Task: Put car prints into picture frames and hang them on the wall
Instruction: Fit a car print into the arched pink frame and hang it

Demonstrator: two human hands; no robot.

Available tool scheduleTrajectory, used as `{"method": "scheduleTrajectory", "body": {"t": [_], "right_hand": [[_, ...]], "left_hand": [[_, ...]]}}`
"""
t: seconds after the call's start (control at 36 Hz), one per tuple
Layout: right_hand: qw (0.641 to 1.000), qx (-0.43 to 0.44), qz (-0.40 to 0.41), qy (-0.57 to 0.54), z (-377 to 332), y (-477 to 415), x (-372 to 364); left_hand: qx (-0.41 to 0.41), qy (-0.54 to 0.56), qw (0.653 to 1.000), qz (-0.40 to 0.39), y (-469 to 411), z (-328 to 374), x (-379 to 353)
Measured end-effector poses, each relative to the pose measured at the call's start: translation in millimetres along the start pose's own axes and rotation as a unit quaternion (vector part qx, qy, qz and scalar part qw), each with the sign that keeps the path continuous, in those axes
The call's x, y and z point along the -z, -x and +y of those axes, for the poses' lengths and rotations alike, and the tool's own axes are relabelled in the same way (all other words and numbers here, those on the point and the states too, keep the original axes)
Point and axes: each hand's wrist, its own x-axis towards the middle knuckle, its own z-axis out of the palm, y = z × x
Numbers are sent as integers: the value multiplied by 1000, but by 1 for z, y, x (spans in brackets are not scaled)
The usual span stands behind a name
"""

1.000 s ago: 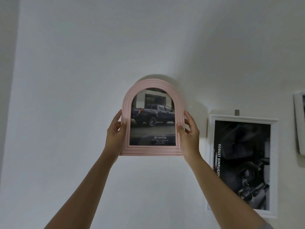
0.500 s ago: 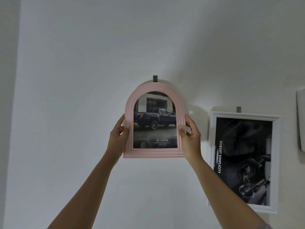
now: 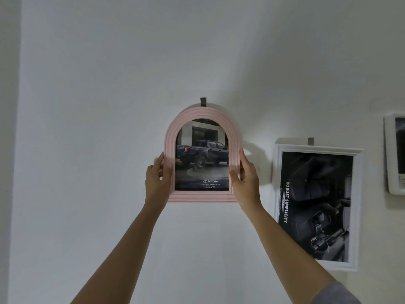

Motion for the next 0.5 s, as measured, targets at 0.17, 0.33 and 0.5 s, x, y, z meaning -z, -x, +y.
{"method": "scheduleTrajectory", "body": {"t": [0.17, 0.33, 0.5], "right_hand": [[999, 8, 19, 25, 2, 7, -2], [998, 22, 40, 43, 1, 13, 0], [998, 22, 42, 35, -3, 17, 4]], "left_hand": [[-9, -4, 1000, 28, 7, -4, -1], [-11, 14, 1000, 26, 17, -2, 0], [-33, 16, 999, 22, 23, 0, 1]]}}
